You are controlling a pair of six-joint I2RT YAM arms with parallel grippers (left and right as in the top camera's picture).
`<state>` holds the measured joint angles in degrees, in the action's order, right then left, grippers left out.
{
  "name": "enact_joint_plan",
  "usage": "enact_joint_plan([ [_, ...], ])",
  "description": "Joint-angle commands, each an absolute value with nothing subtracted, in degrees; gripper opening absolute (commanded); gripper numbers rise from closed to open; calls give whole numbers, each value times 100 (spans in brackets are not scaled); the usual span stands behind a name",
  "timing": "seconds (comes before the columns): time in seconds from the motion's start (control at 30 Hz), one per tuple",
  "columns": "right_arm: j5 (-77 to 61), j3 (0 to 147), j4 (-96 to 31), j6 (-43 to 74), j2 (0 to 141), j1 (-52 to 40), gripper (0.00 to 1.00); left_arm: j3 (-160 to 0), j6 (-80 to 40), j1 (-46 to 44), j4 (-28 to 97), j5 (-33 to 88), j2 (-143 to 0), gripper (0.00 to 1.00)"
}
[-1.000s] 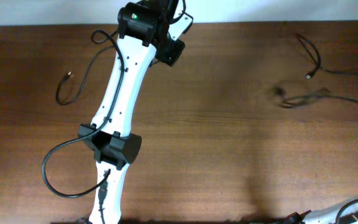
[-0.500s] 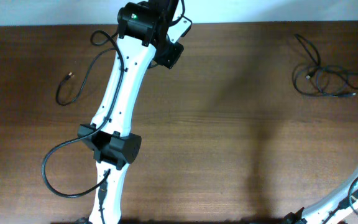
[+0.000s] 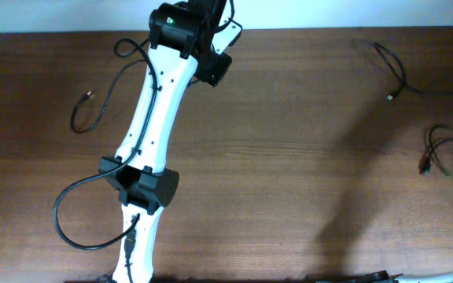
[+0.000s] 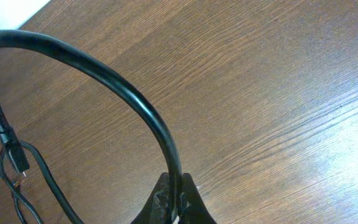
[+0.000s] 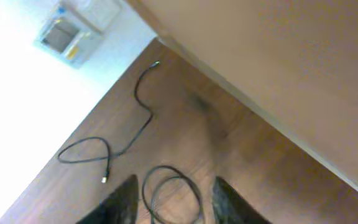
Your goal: Untangle cables
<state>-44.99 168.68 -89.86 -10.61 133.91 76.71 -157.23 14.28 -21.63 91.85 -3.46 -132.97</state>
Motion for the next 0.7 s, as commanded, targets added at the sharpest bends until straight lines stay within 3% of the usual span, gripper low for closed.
enact_joint_plan([
  [0.0, -4779, 16923, -9070, -1660, 13194, 6792, 4, -15745, 1374, -2141, 9122, -318, -13240, 0],
  [0.17, -3769, 16901, -9161, -1962, 13194, 5028, 6, -15745, 1378, -2303, 9035, -279, -13240, 0],
  [0.2, -3865, 16901, -9201, -1999, 13194, 4928, 38, -15745, 1376, -2329, 9035, -279, -13240, 0],
  [0.23, -4383, 16901, -9319, -2405, 13194, 4788, 59, -15745, 1376, -2349, 9017, -281, -13240, 0],
  [0.27, -4694, 16903, -9448, -2790, 13192, 4539, 63, -15745, 1369, -2351, 8914, -276, -13240, 0],
  [0.33, -4781, 16903, -9605, -3369, 13192, 3940, 63, -15745, 1374, -2421, 8739, 104, -13240, 0],
  [0.47, -4082, 16907, -9581, -3369, 13192, 2744, 63, -15745, 1459, -3076, 7957, 1271, -13240, 0],
  [0.57, -3804, 16907, -9579, -3367, 13192, 2412, 63, -15745, 1415, -3610, 7826, 1656, -13240, 0],
  [0.63, -3809, 16907, -9609, -3365, 13183, 2331, 63, -15745, 1413, -4069, 7732, 1302, -13240, 0],
  [0.67, -3835, 16907, -9636, -3365, 13166, 2320, 63, -15745, 1411, -4163, 7730, 985, -13240, 99],
])
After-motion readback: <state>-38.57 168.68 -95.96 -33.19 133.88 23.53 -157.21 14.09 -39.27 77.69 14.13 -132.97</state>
